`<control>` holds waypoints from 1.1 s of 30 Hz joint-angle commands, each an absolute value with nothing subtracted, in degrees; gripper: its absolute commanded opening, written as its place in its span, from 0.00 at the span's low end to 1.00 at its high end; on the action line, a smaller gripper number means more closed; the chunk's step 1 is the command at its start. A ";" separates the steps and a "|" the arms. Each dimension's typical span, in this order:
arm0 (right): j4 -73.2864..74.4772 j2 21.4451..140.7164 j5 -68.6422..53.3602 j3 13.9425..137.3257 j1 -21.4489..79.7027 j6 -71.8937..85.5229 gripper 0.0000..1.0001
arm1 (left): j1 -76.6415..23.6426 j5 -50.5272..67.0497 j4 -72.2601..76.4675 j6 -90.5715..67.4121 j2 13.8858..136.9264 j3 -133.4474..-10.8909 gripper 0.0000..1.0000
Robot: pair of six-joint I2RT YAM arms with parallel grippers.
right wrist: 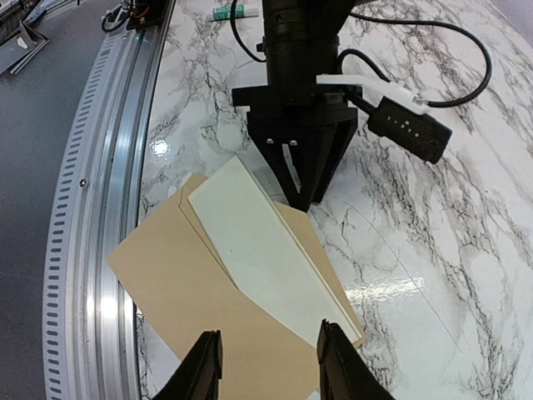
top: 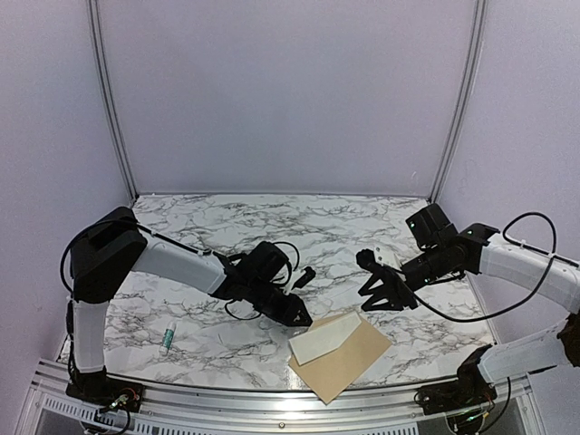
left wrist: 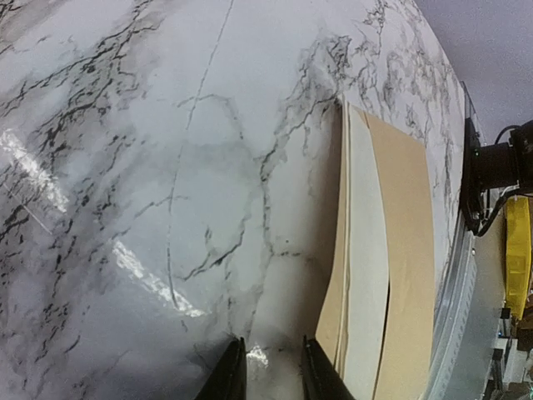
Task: Place the letter into the envelope and seal it
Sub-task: Pick up the envelope at the center of the board.
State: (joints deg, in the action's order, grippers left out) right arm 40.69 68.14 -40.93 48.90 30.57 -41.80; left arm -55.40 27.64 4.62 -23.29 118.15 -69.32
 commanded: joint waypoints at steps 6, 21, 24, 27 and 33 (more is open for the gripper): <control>39.41 69.66 -41.66 49.63 30.14 -41.05 0.36 | -55.33 34.59 10.38 -26.00 120.66 -69.41 0.23; 39.96 71.19 -40.73 48.95 30.29 -42.82 0.37 | -53.86 35.04 21.57 -31.34 116.82 -61.78 0.37; 39.68 71.19 -40.78 48.58 30.28 -42.63 0.37 | -54.76 35.77 22.49 -32.10 118.54 -63.04 0.34; 39.67 71.13 -40.85 48.28 30.32 -42.67 0.37 | -55.34 36.59 23.08 -32.64 119.68 -64.06 0.32; 39.39 70.93 -40.86 47.86 30.30 -42.79 0.37 | -55.55 37.56 23.12 -33.86 122.16 -65.63 0.20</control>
